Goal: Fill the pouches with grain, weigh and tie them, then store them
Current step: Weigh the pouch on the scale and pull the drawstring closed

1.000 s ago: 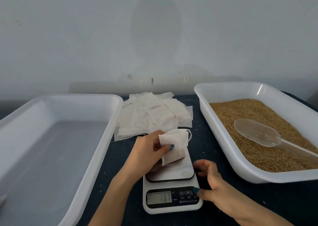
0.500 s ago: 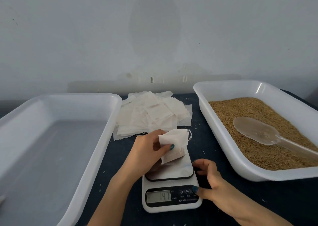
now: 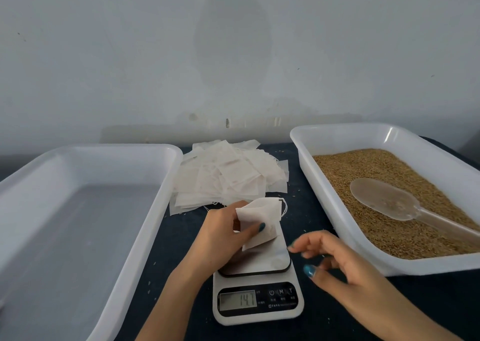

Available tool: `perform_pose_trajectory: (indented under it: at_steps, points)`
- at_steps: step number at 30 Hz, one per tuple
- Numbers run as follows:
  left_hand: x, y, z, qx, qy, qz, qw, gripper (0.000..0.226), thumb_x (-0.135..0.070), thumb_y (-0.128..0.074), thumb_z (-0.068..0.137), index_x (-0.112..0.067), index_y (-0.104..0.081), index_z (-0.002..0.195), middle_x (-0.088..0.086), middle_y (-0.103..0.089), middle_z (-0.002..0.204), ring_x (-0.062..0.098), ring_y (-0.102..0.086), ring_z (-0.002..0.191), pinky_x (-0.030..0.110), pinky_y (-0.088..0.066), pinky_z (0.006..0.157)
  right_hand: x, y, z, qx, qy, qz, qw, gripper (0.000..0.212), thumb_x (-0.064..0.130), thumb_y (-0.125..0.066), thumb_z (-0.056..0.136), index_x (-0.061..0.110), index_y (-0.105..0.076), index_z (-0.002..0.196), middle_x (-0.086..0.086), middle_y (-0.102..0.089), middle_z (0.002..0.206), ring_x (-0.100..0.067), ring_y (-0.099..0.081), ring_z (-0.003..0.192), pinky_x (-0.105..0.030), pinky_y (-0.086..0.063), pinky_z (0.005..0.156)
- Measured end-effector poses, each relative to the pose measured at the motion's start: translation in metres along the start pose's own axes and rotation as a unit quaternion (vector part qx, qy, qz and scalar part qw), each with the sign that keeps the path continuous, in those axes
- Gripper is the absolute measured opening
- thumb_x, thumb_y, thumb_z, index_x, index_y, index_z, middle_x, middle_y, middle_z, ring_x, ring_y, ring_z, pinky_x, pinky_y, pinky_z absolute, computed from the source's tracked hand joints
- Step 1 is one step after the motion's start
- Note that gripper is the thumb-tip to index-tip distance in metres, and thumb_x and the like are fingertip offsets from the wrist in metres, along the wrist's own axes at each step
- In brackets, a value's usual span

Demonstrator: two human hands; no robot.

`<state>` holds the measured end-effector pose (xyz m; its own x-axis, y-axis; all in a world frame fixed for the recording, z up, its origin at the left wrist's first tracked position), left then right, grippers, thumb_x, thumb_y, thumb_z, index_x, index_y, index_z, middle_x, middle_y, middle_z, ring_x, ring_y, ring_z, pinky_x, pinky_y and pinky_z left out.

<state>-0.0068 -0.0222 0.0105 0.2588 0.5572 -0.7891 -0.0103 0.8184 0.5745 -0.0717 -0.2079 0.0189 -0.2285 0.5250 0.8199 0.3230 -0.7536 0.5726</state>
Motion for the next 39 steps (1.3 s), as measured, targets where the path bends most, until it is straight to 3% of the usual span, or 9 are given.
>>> perform_pose_trajectory:
  at_steps: [8, 11, 18, 24, 28, 31, 35, 37, 39]
  points:
    - [-0.013, 0.004, 0.001, -0.033, -0.016, -0.048, 0.998, 0.023, -0.022, -0.073, 0.087, -0.035, -0.068, 0.069, -0.009, -0.057, 0.059, 0.0, -0.043, 0.053, 0.012, -0.031, 0.053, 0.035, 0.029, 0.013, -0.106, 0.09, -0.038, 0.99, 0.038, 0.004, -0.067, 0.09, 0.033, -0.058, 0.113, 0.025, -0.06, 0.104, -0.001, -0.061, 0.099, -0.017, -0.049, 0.085]
    - [-0.026, 0.003, 0.001, -0.04, -0.032, -0.065, 0.997, 0.037, -0.019, -0.073, 0.087, -0.052, -0.067, 0.072, -0.02, -0.062, 0.062, -0.003, -0.05, 0.054, 0.007, -0.035, 0.053, 0.082, 0.038, 0.011, -0.203, 0.214, -0.208, 0.933, 0.032, 0.017, -0.067, 0.085, 0.029, -0.058, 0.114, 0.025, -0.054, 0.106, 0.005, -0.053, 0.1, -0.007, -0.038, 0.091]
    - [-0.037, -0.004, 0.001, -0.044, -0.05, -0.051, 0.996, 0.023, -0.022, -0.073, 0.085, -0.036, -0.065, 0.069, -0.016, -0.046, 0.05, 0.002, -0.037, 0.045, 0.01, -0.029, 0.048, 0.121, 0.02, 0.035, -0.197, 0.332, -0.452, 0.804, 0.01, 0.036, -0.07, 0.089, 0.03, -0.071, 0.095, 0.016, -0.066, 0.096, -0.015, -0.057, 0.093, -0.033, -0.048, 0.075]
    - [-0.033, -0.001, 0.0, -0.051, -0.031, -0.069, 0.996, 0.013, -0.026, -0.075, 0.083, -0.032, -0.07, 0.073, -0.013, -0.056, 0.054, 0.001, -0.041, 0.047, 0.011, -0.032, 0.049, 0.114, 0.031, 0.048, -0.166, 0.315, -0.441, 0.824, 0.026, 0.052, -0.071, 0.077, 0.033, -0.064, 0.093, 0.02, -0.062, 0.083, -0.011, -0.051, 0.088, -0.032, -0.045, 0.072]
    - [-0.032, 0.001, 0.0, -0.051, -0.016, -0.102, 0.993, 0.014, -0.023, -0.075, 0.085, -0.033, -0.072, 0.076, -0.008, -0.07, 0.069, 0.01, -0.061, 0.06, 0.016, -0.044, 0.056, 0.113, 0.035, 0.049, -0.165, 0.318, -0.452, 0.817, 0.018, 0.051, -0.063, 0.082, 0.033, -0.064, 0.083, 0.018, -0.062, 0.078, -0.014, -0.052, 0.086, -0.034, -0.046, 0.071]
    - [-0.033, 0.0, -0.002, -0.048, -0.014, -0.106, 0.993, 0.014, -0.022, -0.074, 0.085, -0.032, -0.073, 0.076, -0.01, -0.067, 0.065, 0.004, -0.056, 0.055, 0.015, -0.041, 0.054, 0.114, 0.035, 0.052, -0.158, 0.325, -0.455, 0.814, 0.014, 0.046, -0.066, 0.084, 0.033, -0.068, 0.082, 0.018, -0.063, 0.079, -0.015, -0.053, 0.087, -0.035, -0.048, 0.071]
    - [-0.032, 0.001, -0.004, -0.06, -0.01, -0.087, 0.994, 0.008, -0.024, -0.074, 0.085, -0.028, -0.072, 0.078, -0.011, -0.063, 0.059, 0.004, -0.053, 0.051, 0.018, -0.041, 0.051, 0.113, 0.025, 0.062, -0.109, 0.344, -0.469, 0.806, 0.009, 0.04, -0.07, 0.087, 0.032, -0.073, 0.088, 0.016, -0.066, 0.085, -0.015, -0.056, 0.094, -0.033, -0.048, 0.077]
    - [-0.03, 0.0, -0.004, -0.058, 0.0, -0.108, 0.992, 0.006, -0.028, -0.075, 0.083, -0.03, -0.071, 0.086, -0.006, -0.071, 0.075, 0.01, -0.066, 0.067, 0.034, -0.054, 0.064, 0.109, 0.024, 0.069, -0.079, 0.323, -0.453, 0.827, 0.009, 0.038, -0.063, 0.093, 0.03, -0.068, 0.092, 0.012, -0.068, 0.098, -0.018, -0.058, 0.107, -0.033, -0.047, 0.087]
    - [-0.032, -0.008, -0.004, -0.019, 0.003, -0.145, 0.989, 0.026, -0.038, -0.077, 0.079, -0.041, -0.064, 0.101, -0.011, -0.073, 0.092, 0.009, -0.07, 0.086, 0.028, -0.057, 0.077, 0.103, 0.027, 0.076, -0.051, 0.286, -0.432, 0.853, 0.016, 0.04, -0.047, 0.097, 0.032, -0.061, 0.099, 0.003, -0.063, 0.121, -0.025, -0.055, 0.116, -0.035, -0.046, 0.092]
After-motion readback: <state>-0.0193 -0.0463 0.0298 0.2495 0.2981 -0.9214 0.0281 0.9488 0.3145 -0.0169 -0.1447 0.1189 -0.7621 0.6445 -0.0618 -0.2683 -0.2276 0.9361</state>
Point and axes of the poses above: each hand's wrist, its own z-axis towards the middle knuckle, its own y-axis out of the back of the hand, x = y × z, the point moved 10 cm from there along z, towards the middle knuckle
